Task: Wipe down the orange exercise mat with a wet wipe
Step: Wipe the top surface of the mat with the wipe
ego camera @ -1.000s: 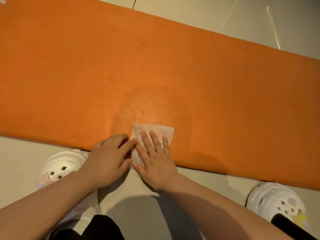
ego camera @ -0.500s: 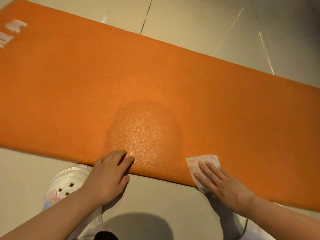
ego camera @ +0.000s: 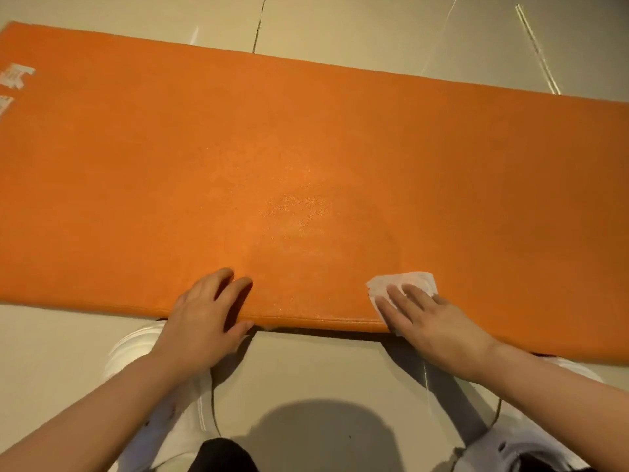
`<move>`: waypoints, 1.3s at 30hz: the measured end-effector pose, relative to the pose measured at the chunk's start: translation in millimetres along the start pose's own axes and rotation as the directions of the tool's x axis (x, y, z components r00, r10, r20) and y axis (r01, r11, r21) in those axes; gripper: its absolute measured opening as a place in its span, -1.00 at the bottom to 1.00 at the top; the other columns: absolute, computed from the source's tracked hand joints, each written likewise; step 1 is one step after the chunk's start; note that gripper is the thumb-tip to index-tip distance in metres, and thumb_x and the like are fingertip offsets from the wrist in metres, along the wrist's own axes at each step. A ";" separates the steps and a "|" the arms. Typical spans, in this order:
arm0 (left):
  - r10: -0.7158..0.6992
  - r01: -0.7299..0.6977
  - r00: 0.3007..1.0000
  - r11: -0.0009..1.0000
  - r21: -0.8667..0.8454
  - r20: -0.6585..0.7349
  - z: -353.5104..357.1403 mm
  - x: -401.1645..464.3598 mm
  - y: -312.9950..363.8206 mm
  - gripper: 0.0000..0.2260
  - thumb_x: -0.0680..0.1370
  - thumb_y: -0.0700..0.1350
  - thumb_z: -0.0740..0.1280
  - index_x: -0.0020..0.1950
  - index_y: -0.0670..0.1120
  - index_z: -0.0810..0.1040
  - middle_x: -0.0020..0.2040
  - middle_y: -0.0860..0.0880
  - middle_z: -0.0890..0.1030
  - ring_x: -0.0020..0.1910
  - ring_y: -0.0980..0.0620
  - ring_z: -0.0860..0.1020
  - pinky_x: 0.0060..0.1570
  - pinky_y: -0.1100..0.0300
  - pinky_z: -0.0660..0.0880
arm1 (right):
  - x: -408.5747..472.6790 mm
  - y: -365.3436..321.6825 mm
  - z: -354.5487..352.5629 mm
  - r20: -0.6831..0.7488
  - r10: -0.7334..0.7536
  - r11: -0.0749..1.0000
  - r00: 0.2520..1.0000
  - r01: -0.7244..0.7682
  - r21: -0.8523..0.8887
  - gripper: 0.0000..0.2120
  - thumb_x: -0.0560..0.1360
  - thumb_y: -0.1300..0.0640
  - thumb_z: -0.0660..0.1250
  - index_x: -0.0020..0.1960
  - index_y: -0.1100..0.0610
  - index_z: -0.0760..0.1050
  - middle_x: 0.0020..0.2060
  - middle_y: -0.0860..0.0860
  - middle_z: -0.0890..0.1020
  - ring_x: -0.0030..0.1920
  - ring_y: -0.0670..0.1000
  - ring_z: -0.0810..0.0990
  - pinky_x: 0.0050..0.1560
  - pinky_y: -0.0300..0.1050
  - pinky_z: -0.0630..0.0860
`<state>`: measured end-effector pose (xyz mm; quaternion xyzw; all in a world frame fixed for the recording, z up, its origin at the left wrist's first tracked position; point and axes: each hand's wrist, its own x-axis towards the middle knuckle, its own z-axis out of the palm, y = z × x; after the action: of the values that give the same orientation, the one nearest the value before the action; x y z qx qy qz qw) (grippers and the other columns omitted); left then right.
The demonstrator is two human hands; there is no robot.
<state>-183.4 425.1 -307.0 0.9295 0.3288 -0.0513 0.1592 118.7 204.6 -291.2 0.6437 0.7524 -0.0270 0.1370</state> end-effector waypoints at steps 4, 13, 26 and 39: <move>0.058 -0.053 0.994 0.997 0.057 -0.095 -27.7 -2.6 -6.1 -0.38 0.54 0.37 0.07 0.44 0.02 0.43 0.38 -0.12 0.46 0.33 -0.11 0.36 0.21 -0.23 0.40 | -7.8 20.4 -51.9 -0.267 0.010 0.999 0.964 0.004 0.054 -0.55 0.33 0.24 0.32 0.22 0.26 0.48 0.00 0.24 0.66 -0.14 0.26 0.67 -0.52 -0.01 0.55; 0.392 -0.259 0.764 0.914 0.314 -0.512 -105.6 29.7 26.5 -0.68 0.66 0.07 0.16 0.33 -0.04 0.49 0.14 -0.16 0.66 0.01 -0.21 0.65 -0.18 -0.02 0.52 | -34.1 56.7 -134.3 -0.437 0.166 0.986 0.884 -0.142 0.087 -0.67 0.26 0.35 0.46 0.03 0.32 0.62 -0.16 0.21 0.67 -0.31 0.26 0.64 -0.58 0.04 0.52; 0.714 -0.636 0.618 0.700 0.326 -0.328 -48.6 109.6 227.2 -0.75 0.50 -0.03 0.38 0.15 -0.04 0.65 -0.19 -0.10 0.64 -0.34 -0.13 0.59 -0.49 0.15 0.37 | -185.3 115.3 -31.2 -0.047 0.688 0.721 0.724 -0.674 0.160 -0.56 0.18 0.40 0.55 0.01 0.17 0.57 -0.20 0.10 0.64 -0.26 0.15 0.59 -0.42 0.00 0.55; 0.650 -0.624 0.740 0.759 0.188 -0.171 -31.9 78.4 175.2 -0.52 0.51 0.11 0.30 0.39 -0.02 0.41 0.23 -0.11 0.59 0.15 -0.17 0.56 -0.08 -0.04 0.56 | -103.6 73.3 -58.7 -0.211 0.469 0.879 0.857 -0.431 0.206 -0.63 0.15 0.20 0.57 -0.07 0.23 0.62 -0.19 0.13 0.67 -0.28 0.18 0.64 -0.52 -0.17 0.38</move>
<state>-12.7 353.9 -246.6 0.9929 0.0031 0.0931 0.0734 194.1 130.2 -199.8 0.8085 0.5876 0.0316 -0.0074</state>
